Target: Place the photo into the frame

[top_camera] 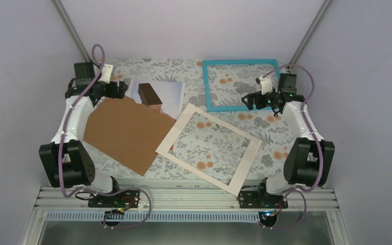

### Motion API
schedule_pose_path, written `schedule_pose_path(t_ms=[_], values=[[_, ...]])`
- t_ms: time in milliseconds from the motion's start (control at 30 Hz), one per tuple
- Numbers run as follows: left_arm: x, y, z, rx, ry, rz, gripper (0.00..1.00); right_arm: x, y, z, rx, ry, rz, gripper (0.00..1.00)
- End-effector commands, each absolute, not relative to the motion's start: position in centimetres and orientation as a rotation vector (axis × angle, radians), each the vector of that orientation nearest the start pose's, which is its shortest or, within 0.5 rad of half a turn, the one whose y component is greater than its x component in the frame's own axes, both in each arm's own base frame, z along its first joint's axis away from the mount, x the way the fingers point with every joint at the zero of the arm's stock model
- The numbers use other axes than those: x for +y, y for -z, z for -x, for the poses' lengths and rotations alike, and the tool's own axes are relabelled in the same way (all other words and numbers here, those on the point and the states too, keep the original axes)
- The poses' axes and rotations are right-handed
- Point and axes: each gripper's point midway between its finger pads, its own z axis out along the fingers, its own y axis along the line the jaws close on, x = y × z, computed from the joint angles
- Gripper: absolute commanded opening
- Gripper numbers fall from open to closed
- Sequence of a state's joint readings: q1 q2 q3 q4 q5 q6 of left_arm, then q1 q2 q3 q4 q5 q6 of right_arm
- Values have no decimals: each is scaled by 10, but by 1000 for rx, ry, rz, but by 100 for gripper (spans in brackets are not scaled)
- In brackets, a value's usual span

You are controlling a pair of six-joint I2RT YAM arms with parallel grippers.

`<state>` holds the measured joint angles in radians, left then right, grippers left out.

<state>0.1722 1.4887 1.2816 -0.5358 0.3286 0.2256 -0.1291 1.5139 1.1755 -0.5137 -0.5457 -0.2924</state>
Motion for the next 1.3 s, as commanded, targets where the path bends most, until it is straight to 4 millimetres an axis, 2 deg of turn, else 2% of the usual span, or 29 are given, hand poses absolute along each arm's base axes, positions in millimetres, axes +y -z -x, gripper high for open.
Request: schedule_pose_path(t_ms=[0, 100, 267, 433, 600, 967, 1067, 1133, 1267], values=[[-5, -224, -406, 2219, 187, -301, 100, 60, -169, -381, 2254, -369, 759, 100], [-22, -218, -391, 2209, 240, -359, 100, 73, -152, -367, 2250, -358, 974, 100], [-41, -212, -377, 2192, 300, -430, 100, 83, -132, -361, 2218, -319, 1285, 100], [-54, -213, -372, 2165, 348, -477, 100, 83, -103, -371, 2219, -300, 1523, 94], [-60, -212, -374, 2153, 370, -506, 100, 80, -79, -391, 2210, -274, 1662, 89], [-73, -205, -383, 2145, 440, -548, 100, 85, -46, -438, 2186, -272, 1745, 84], [-75, -205, -387, 2144, 449, -551, 100, 87, -55, -450, 2190, -295, 1711, 81], [-77, -205, -389, 2144, 458, -549, 100, 82, -72, -463, 2197, -330, 1632, 80], [-78, -205, -390, 2139, 467, -542, 100, 47, -96, -491, 2254, -360, 1424, 80]])
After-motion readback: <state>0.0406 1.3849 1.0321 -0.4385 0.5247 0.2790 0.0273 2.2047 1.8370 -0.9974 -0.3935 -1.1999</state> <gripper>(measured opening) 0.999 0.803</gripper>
